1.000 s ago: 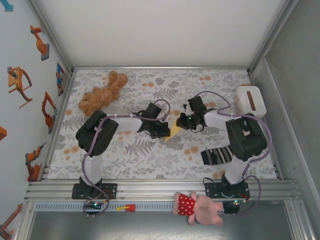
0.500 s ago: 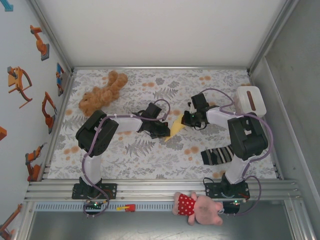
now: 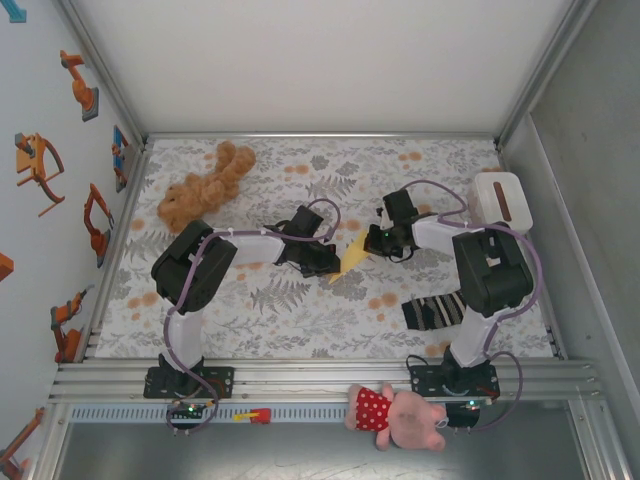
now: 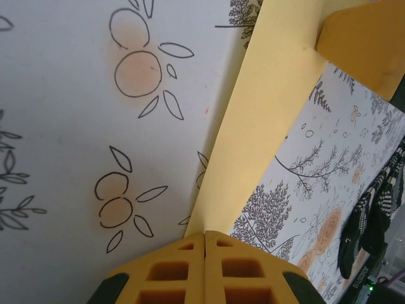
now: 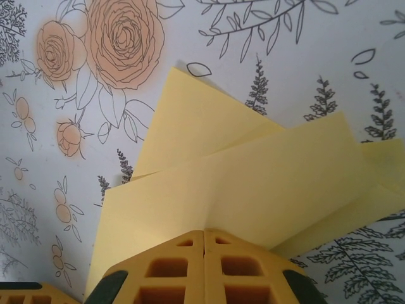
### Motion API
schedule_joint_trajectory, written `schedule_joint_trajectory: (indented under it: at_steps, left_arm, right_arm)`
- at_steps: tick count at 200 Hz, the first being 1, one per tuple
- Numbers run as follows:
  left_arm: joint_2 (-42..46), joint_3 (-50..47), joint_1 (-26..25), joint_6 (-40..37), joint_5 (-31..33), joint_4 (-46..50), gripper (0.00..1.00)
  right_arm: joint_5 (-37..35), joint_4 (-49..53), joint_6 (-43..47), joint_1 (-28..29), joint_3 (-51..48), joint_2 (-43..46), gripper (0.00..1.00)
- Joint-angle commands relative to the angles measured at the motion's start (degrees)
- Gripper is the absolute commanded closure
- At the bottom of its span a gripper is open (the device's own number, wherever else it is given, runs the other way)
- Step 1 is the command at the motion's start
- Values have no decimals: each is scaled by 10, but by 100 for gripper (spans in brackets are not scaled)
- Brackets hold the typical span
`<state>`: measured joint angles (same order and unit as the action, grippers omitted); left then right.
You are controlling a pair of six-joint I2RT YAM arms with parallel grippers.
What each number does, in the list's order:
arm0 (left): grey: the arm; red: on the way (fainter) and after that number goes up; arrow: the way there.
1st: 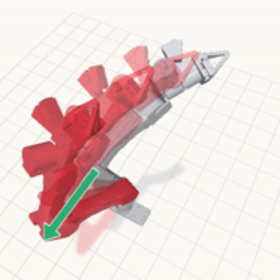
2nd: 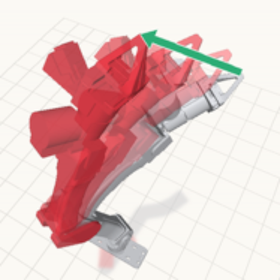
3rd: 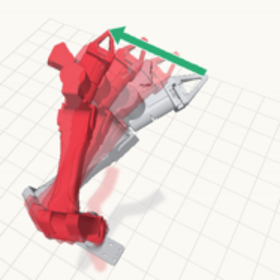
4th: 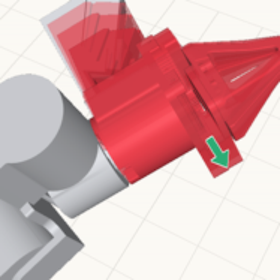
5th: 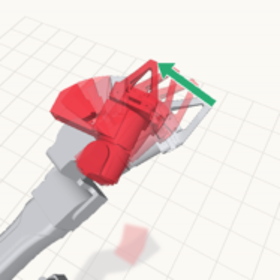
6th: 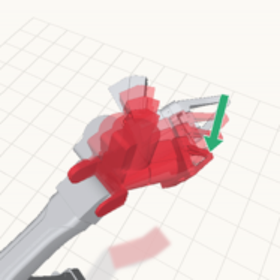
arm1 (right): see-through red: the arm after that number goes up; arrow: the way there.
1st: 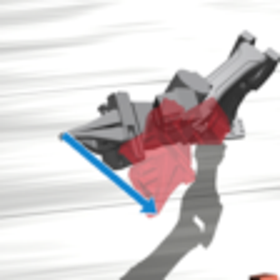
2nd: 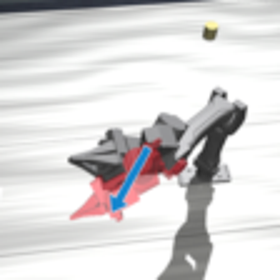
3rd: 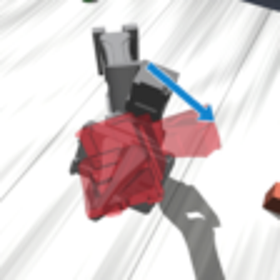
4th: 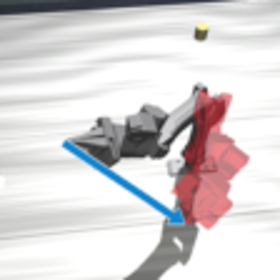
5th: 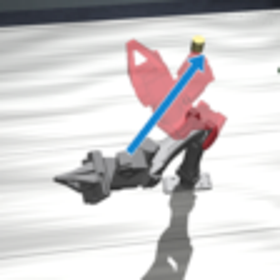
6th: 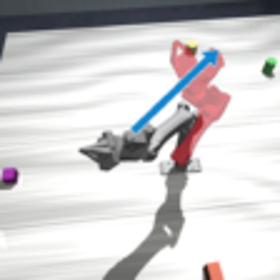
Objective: Fold a paper plane with a square sheet of paper (pick it up from the middle)
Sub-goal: Fold the wing for the fifth time at the center of the table.
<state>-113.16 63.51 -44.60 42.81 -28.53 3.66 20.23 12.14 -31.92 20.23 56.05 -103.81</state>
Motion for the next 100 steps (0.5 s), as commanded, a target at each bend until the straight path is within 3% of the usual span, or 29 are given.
schedule_joint_trajectory:
  at_steps: [1, 29, 100]
  left_arm:
    - [17, 2, -3, -4, 0, 31, 94]
    - [12, 47, -1, -14, 10, 22, 87]
    - [-74, 115, 1, -4, 14, 41, 87]
  right_arm:
    - [-7, -4, 17, -7, -26, -16, 100]
    - [32, -21, 36, -7, -24, -9, 100]
    - [65, 2, 41, -7, 23, 17, 100]
